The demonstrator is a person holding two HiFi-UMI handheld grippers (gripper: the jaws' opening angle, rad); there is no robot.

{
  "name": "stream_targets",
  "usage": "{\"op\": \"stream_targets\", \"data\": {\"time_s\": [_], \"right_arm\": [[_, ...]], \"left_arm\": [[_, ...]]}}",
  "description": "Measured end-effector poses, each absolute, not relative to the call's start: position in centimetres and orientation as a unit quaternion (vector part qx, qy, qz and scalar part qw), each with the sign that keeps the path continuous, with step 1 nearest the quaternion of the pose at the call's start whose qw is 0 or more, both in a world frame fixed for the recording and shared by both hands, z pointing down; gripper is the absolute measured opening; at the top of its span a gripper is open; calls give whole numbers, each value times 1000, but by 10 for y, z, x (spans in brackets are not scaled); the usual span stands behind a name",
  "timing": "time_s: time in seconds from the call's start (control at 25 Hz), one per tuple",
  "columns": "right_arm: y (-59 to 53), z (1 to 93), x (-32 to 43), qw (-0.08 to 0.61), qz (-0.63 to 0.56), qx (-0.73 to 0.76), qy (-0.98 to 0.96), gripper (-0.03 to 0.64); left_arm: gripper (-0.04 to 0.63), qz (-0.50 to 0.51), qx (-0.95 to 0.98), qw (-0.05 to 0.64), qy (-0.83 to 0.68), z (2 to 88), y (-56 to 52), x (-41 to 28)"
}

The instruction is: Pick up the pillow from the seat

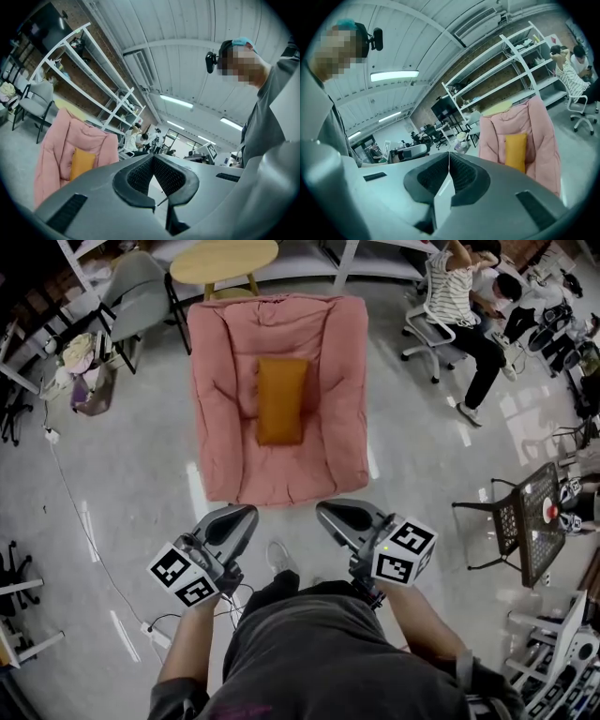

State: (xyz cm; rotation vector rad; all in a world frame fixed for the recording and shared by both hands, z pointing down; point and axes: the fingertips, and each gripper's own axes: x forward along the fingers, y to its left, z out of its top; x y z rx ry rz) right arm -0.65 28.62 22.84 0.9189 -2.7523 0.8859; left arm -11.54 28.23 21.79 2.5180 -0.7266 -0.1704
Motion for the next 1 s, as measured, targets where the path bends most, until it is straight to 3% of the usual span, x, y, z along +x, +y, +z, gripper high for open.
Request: {"op": "stream_targets", "data": {"time_s": [1.0], "right_arm": [[160, 283, -19, 81, 318, 291, -899, 15]], "left_arm": [[9, -23, 909, 295, -295, 270, 166, -123]]}}
